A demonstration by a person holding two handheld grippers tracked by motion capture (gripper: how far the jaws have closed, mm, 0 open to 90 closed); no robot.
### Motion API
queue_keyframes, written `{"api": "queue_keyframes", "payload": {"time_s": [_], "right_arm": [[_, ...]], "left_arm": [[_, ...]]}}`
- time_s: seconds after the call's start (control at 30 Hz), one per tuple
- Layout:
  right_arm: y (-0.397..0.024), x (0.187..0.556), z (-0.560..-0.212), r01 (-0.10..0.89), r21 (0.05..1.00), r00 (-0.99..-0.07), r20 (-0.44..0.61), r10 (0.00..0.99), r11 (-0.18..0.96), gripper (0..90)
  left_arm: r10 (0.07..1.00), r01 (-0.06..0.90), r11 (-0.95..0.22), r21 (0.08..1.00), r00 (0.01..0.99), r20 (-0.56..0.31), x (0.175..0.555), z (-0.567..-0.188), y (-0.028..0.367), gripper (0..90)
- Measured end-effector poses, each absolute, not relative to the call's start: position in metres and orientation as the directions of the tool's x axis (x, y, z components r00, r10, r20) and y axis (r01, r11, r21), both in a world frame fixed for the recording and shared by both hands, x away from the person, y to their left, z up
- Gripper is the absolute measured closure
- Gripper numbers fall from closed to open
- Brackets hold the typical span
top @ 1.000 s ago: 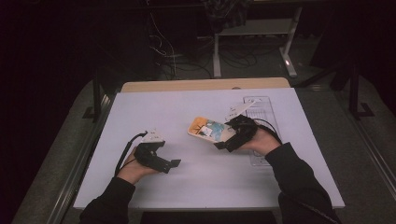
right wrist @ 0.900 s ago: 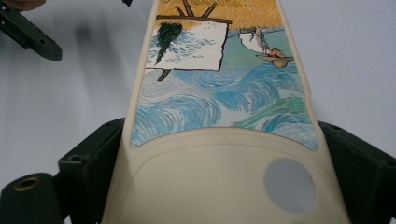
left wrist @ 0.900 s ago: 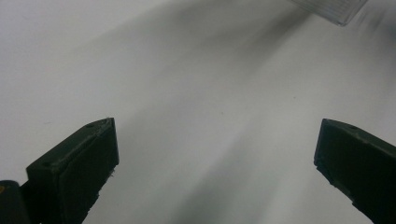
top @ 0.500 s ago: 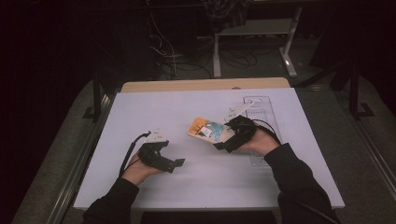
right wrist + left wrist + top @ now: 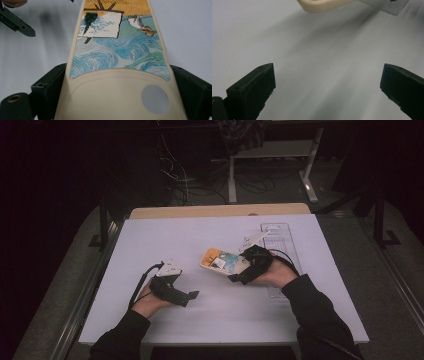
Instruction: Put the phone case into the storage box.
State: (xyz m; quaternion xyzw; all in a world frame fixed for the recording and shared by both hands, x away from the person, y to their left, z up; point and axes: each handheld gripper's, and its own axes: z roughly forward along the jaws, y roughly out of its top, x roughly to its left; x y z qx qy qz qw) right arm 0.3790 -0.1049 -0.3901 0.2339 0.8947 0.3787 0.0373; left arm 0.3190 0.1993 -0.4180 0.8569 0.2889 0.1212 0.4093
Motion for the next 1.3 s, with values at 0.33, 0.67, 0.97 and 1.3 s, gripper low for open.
{"api": "queue_keyframes", "payload": {"time_s": [0.33,0.67,0.97,1.3], "right_arm": [[-0.105,0.379,-0.391,0.388,0.696,-0.888,0.108,0.446,0.604,8.5],[-0.105,0.379,-0.391,0.376,0.695,-0.894,0.098,0.438,0.613,8.4],[-0.105,0.379,-0.391,0.376,0.692,-0.894,0.095,0.438,0.616,8.4],[-0.104,0.379,-0.391,0.378,0.690,-0.893,0.095,0.440,0.617,8.4]], "left_arm": [[0.573,0.344,-0.542,0.766,0.819,0.038,0.317,-0.417,0.196,0.0],[0.554,0.301,-0.568,0.766,0.828,0.086,0.315,-0.416,0.194,0.0],[0.538,0.269,-0.591,0.760,0.834,0.123,0.312,-0.419,0.191,0.0],[0.519,0.222,-0.622,0.751,0.835,0.183,0.310,-0.420,0.188,0.0]]}}
